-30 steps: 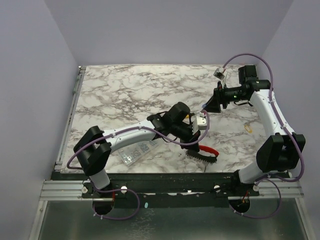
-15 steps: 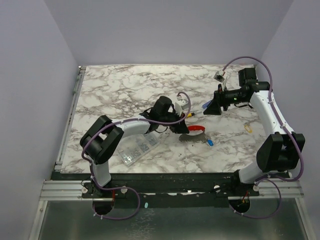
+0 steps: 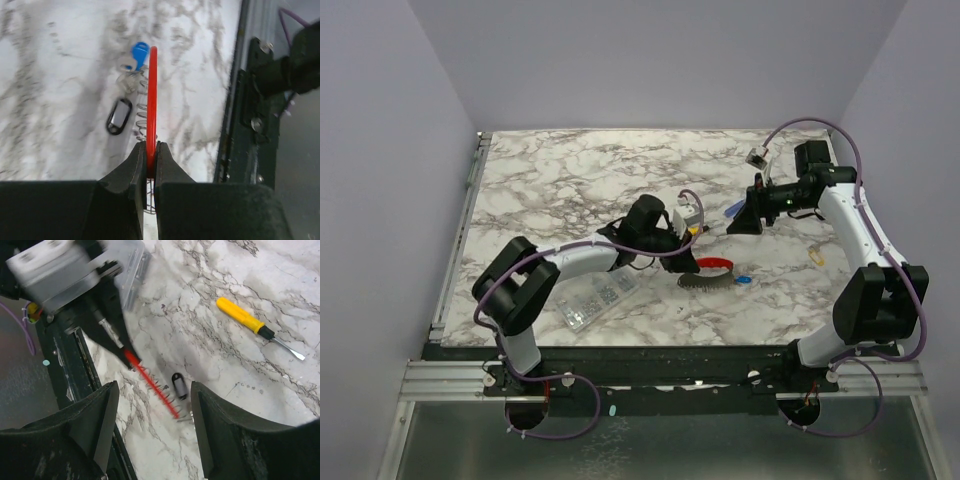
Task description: Remove the keys from the keyring
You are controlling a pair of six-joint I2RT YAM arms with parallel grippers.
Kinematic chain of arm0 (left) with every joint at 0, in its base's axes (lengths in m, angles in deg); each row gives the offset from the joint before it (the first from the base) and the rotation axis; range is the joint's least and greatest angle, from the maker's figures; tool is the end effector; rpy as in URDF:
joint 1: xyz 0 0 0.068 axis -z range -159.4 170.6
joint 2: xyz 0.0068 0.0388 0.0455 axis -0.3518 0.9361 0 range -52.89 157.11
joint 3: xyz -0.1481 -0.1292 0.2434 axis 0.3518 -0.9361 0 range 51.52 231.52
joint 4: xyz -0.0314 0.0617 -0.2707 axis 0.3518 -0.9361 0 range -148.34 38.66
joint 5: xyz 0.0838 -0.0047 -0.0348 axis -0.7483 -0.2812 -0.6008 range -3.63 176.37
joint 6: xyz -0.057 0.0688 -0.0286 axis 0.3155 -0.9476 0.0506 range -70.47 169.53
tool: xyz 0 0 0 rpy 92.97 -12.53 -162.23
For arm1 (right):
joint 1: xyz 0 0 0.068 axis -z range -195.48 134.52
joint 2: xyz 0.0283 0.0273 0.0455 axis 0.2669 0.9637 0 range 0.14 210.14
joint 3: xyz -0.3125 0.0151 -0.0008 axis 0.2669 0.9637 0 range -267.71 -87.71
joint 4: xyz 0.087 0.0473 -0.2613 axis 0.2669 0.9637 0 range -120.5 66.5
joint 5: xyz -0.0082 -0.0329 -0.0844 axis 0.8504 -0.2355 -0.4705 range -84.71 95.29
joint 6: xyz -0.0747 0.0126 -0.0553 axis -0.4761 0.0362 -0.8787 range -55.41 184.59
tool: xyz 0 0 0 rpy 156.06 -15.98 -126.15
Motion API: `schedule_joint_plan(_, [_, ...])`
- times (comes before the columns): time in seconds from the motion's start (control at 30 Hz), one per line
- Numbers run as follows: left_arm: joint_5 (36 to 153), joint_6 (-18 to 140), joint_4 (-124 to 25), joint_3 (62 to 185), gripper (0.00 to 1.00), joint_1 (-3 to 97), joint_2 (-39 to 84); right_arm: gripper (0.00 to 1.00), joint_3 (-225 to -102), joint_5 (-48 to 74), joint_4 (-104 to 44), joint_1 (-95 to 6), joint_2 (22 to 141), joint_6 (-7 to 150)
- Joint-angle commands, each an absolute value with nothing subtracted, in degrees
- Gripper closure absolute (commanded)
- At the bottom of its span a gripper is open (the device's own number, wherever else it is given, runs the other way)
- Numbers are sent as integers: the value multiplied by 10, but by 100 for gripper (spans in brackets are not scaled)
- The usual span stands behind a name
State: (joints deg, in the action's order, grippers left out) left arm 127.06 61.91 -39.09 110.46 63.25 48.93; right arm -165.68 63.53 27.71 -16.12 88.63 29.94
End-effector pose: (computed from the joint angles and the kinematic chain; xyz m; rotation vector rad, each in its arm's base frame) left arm 0.2831 -0.3358 0.2060 1.0199 1.9956 -1.2985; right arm 0.3247 0.0755 0.3189 -0.9209 2.1057 1.0921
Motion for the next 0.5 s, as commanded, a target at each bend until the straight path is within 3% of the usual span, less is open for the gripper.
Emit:
schedule_joint_plan(0.0, [1328,508,-489,1138,100,695,418,33,-1652,633,263,-158,886,295])
schedule_joint_plan(0.1, [1339,490,-518,1150,100,703,408,38,-1622,634,239,-158,888,285])
schedule_joint_plan(0.3, [1350,472,-544,1163,100,705,399,63,-1533,687,232,-158,935,272])
schedule_joint_plan(0.47, [1346,466,-524,1125,100,704,409,70,-1502,687,257,-158,958,257])
